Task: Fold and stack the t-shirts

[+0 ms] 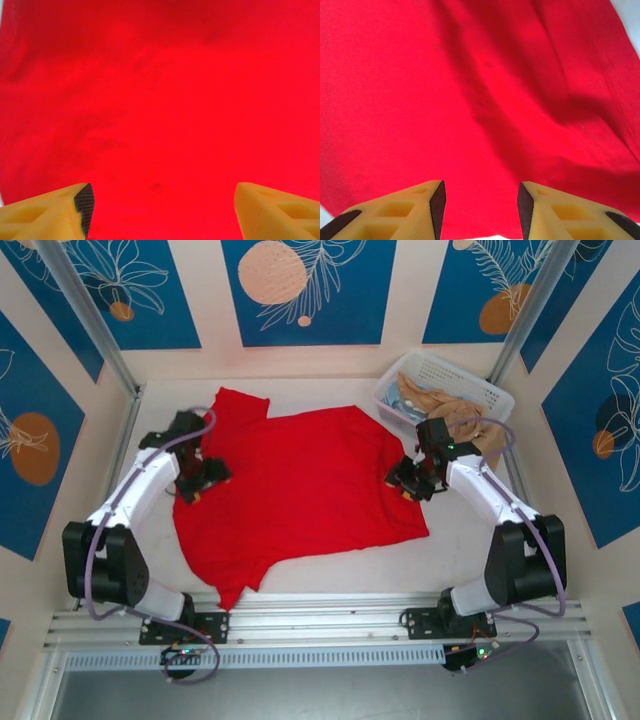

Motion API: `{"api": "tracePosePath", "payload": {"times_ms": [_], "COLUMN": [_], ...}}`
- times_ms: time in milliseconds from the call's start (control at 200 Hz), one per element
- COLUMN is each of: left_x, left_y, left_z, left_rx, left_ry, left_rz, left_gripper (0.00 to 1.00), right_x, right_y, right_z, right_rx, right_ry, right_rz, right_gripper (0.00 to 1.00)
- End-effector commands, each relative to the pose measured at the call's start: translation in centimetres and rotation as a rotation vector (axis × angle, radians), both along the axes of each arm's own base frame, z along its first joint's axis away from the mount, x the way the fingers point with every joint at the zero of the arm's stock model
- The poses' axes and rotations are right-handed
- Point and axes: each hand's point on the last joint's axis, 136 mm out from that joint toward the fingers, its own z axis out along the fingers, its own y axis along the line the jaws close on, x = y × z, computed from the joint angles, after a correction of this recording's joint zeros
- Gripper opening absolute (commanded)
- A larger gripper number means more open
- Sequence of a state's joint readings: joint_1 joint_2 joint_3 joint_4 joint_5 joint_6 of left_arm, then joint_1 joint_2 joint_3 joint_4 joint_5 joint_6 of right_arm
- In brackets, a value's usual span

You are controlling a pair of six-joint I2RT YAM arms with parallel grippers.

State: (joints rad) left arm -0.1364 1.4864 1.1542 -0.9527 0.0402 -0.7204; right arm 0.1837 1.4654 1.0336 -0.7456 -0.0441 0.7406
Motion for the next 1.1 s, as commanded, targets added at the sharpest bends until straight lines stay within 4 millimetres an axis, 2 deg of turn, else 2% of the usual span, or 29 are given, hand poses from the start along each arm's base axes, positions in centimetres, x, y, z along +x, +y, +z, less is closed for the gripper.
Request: {"api": "tracePosePath", "payload": {"times_ms": [0, 80, 130, 215, 300, 420, 500, 570, 615, 680, 760, 845, 980, 1095], "left_x": [-1.6, -1.5, -1.0, 0.6, 2.8, 6.5, 9.3, 11.5, 12.5, 13.2, 12.3, 8.9, 2.9, -0.6], "left_y": [-0.5, -0.7, -0.3, 1.1, 2.8, 4.5, 5.5, 5.9, 5.8, 5.6, 5.4, 5.2, 2.8, 0.8], "left_z": [-3.2, -6.4, -7.9, -9.2, -9.9, -10.1, -9.4, -8.2, -7.0, -4.6, -1.5, -0.3, -1.4, -3.3], "left_rx": [-0.057, -0.079, -0.066, -0.035, -0.005, 0.011, 0.031, 0.042, 0.042, 0.047, 0.097, 0.091, -0.044, -0.140], "left_ry": [0.099, 0.177, 0.207, 0.216, 0.221, 0.208, 0.167, 0.118, 0.083, 0.028, -0.017, -0.003, 0.029, 0.071], "left_rz": [0.054, 0.075, 0.092, 0.128, 0.146, 0.126, 0.095, 0.068, 0.055, 0.034, 0.009, 0.022, 0.077, 0.099], "left_gripper": [0.68, 0.59, 0.47, 0.28, 0.21, 0.19, 0.18, 0.18, 0.21, 0.35, 0.44, 0.45, 0.43, 0.41], "right_x": [-0.9, -0.5, -0.1, 0.5, 1.5, 3.7, 5.2, 6.4, 6.9, 6.7, 5.5, 3.4, 0.7, 0.0], "right_y": [0.8, 1.0, 1.3, 1.7, 1.8, 2.0, 2.3, 2.5, 2.2, 1.6, 0.9, 0.8, 1.7, 3.0], "right_z": [-1.9, -3.0, -3.5, -4.7, -5.7, -6.4, -6.3, -5.4, -4.6, -3.4, -2.3, -2.1, -3.0, -4.2], "right_rx": [0.025, 0.022, 0.026, 0.028, 0.012, -0.008, -0.005, -0.009, -0.024, -0.048, -0.037, 0.008, 0.104, 0.202], "right_ry": [0.085, 0.122, 0.135, 0.199, 0.250, 0.274, 0.258, 0.219, 0.187, 0.136, 0.089, 0.076, 0.094, 0.109], "right_rz": [0.022, 0.016, 0.020, 0.027, 0.023, 0.025, 0.030, 0.044, 0.052, 0.052, 0.046, 0.053, 0.088, 0.110], "right_gripper": [0.40, 0.37, 0.36, 0.34, 0.31, 0.29, 0.28, 0.28, 0.28, 0.27, 0.29, 0.34, 0.39, 0.45]}}
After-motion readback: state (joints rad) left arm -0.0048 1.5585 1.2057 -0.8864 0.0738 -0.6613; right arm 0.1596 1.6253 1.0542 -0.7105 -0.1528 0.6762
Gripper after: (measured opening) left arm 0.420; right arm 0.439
